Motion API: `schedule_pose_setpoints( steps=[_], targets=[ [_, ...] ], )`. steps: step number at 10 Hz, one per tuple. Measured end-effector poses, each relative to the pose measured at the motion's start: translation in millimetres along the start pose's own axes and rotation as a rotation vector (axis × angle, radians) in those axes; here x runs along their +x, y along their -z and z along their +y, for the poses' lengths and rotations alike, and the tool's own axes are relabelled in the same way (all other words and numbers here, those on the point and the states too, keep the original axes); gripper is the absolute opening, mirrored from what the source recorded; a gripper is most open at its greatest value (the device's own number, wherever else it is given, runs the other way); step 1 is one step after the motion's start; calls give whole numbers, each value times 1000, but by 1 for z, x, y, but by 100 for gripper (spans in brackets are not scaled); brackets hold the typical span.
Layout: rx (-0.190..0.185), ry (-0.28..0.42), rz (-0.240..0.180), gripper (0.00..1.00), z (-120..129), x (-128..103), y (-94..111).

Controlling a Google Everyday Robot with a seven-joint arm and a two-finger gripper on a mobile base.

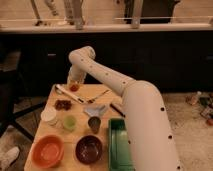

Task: Place apple in paper cup

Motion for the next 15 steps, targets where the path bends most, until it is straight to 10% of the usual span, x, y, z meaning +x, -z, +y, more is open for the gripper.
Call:
schedule_pose_setpoints(
  steps=[15],
  targets=[
    [66,19,-53,0,-33,-10,22]
  ],
)
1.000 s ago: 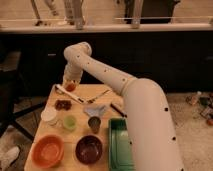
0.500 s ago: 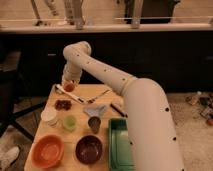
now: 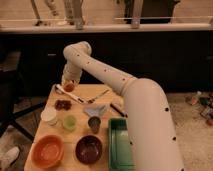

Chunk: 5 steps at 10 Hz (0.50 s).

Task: Place apple in paper cup

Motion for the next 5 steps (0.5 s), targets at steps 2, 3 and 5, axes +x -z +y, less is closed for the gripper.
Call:
schedule_pose_setpoints(
  steps=[2,3,5],
  targets=[
    [90,1,-62,0,-13,-8,-20],
    [123,1,-82,0,-20,-13,-26],
    [134,16,-93,0,-30,-14,-27]
  ],
)
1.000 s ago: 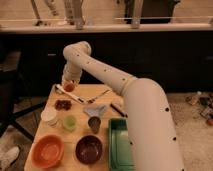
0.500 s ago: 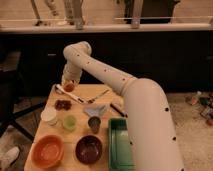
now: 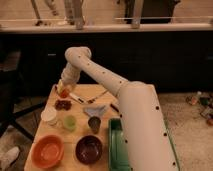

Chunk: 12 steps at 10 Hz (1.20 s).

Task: Place apple in paper cup

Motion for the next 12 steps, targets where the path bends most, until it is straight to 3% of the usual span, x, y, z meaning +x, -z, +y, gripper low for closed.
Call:
schedule_pose_setpoints(
  steps=[5,12],
  targets=[
    [-24,71,-4,0,-46,-4,12],
    [-20,125,-64,0,-91,-25,-3]
  ],
)
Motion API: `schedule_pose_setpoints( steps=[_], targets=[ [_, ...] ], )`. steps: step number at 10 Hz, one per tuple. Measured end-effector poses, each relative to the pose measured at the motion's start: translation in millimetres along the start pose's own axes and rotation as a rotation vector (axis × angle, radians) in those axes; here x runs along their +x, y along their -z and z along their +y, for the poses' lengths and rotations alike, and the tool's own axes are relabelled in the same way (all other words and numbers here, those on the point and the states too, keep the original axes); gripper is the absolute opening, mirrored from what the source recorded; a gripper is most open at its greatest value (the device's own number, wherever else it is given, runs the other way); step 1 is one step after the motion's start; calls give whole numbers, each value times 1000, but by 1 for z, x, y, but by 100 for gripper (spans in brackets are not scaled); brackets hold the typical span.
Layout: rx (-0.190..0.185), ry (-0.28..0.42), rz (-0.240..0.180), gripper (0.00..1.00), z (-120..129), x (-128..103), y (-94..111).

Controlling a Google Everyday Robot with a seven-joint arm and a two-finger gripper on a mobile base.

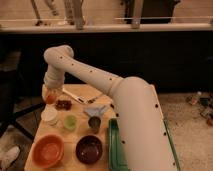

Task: Place apple in paper cup

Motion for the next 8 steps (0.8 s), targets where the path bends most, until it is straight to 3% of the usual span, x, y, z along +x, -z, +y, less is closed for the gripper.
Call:
schedule_pose_setpoints(
  steps=[4,8],
  targets=[
    [-1,28,-48,0,-24,-5,-11],
    [-28,-16,-101,0,-32,-16,-19]
  ],
)
